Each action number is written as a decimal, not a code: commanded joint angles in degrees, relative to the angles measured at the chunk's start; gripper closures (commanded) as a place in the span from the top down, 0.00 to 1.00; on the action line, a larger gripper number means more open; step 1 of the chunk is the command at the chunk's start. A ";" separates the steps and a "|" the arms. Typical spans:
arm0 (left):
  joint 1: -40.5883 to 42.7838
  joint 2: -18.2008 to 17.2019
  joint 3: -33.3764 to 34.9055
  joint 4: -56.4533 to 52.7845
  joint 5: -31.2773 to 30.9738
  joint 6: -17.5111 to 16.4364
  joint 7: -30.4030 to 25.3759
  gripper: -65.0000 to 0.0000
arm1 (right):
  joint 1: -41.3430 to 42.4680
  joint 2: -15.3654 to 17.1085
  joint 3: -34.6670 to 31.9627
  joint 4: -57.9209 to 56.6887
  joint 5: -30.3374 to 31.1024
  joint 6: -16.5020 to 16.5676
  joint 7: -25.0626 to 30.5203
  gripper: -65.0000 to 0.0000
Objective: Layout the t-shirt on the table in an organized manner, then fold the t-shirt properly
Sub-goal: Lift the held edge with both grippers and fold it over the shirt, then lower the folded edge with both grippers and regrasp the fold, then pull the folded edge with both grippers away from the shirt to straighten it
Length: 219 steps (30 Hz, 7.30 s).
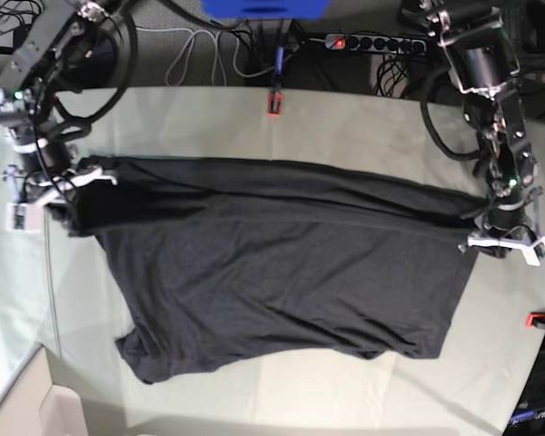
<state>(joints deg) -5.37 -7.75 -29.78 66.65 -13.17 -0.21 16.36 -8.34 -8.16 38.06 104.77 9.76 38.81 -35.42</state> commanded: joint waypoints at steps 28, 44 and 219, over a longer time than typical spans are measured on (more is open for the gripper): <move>-0.39 -6.36 6.79 -3.93 -0.68 -0.10 -1.99 0.60 | 5.13 7.68 -0.31 -11.45 1.19 1.19 -0.23 0.53; 4.44 -6.45 7.23 -4.45 -0.68 -0.19 -1.90 0.60 | -2.17 4.16 7.17 -11.45 1.45 1.19 0.12 0.53; 22.20 -8.12 -4.37 10.14 -0.59 -0.19 11.99 0.00 | -23.00 11.81 -4.00 -10.66 -4.79 1.19 4.43 0.00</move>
<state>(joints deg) 17.08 -14.90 -33.76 76.12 -14.06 -1.23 29.58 -31.00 3.03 33.67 93.21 4.86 38.98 -31.64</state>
